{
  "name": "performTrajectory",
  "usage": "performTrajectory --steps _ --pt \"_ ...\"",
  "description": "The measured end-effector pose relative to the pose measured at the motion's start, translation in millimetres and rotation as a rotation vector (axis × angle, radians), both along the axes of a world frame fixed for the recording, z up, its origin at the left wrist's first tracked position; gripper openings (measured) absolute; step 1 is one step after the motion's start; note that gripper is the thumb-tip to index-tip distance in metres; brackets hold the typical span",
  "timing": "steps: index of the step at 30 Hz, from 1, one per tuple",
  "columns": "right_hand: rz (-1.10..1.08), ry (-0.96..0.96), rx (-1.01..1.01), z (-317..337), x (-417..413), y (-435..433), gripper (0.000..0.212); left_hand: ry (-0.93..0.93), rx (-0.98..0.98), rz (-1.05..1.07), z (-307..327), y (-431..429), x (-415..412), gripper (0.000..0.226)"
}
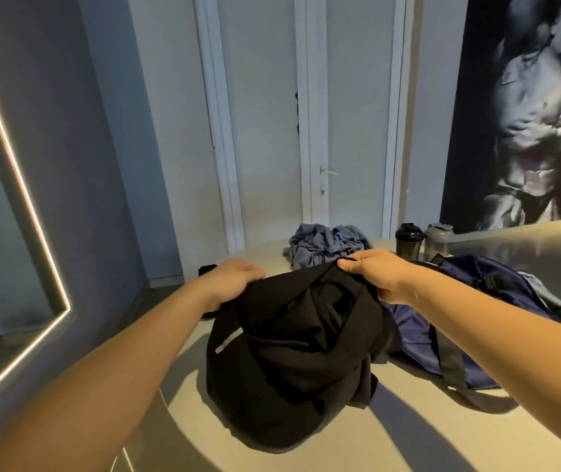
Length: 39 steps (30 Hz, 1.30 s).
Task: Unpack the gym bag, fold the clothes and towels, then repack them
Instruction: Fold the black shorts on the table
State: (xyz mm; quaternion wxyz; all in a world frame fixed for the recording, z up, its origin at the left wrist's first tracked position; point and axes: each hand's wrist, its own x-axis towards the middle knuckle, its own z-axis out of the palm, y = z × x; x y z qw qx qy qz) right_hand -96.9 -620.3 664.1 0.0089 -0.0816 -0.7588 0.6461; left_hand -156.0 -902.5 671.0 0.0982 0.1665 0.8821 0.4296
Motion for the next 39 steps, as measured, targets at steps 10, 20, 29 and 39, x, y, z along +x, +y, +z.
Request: performTrajectory --steps 10,20,29,39 --pt "-0.208 -0.115 0.051 -42 -27 17 0.038 0.829 -0.564 -0.454 -75 2 6 0.049" --pt "-0.100 0.435 0.698 -18 23 -35 0.021 0.517 0.006 0.029 -58 28 8 0.011" --pt "0.205 0.246 0.415 -25 26 -59 0.022 -0.189 0.516 0.267 -25 47 14 0.043" --pt "-0.111 0.035 -0.212 -5 -2 -8 0.026 0.225 -0.065 -0.229 -13 12 27 0.051"
